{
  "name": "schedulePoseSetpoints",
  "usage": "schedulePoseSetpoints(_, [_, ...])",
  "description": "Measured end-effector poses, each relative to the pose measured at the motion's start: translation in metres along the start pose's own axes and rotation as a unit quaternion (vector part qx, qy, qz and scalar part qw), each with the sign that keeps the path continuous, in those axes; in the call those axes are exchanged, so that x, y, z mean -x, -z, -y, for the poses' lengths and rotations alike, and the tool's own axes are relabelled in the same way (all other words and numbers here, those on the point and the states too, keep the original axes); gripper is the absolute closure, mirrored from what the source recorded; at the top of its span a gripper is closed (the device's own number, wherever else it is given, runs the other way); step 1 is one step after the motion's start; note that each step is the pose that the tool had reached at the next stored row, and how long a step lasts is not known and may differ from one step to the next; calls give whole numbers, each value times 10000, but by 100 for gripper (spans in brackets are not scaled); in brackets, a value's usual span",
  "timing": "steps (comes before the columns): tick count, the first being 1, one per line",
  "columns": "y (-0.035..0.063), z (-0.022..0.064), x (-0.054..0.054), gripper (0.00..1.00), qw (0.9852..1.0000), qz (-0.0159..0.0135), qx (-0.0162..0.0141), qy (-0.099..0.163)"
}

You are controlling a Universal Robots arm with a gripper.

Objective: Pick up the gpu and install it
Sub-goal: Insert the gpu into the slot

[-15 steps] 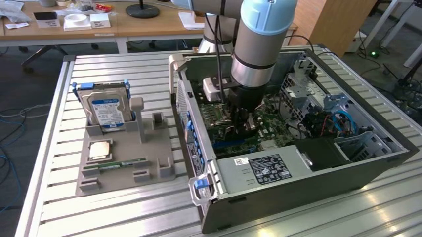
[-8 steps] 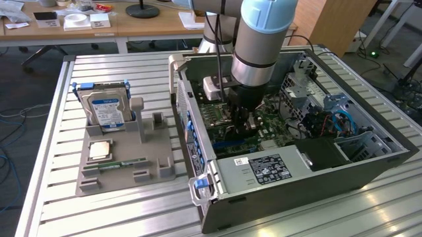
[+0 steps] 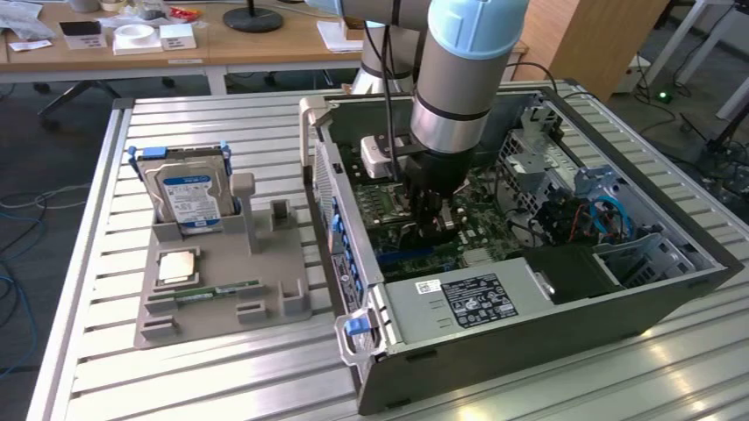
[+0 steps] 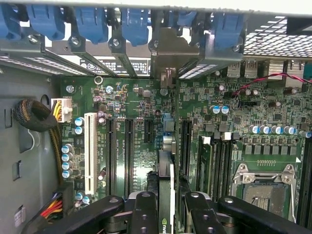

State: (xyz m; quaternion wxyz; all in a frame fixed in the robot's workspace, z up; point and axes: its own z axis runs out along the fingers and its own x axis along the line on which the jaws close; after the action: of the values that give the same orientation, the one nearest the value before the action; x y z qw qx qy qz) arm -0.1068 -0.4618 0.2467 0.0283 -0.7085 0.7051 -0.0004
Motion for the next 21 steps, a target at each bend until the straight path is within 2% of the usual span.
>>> schedulePoseSetpoints(10, [0,0,-9,74,9999,-4,-4,-105])
schedulePoseSetpoints(21, [-55,-2,-12,74,9999,-5,-6,-130])
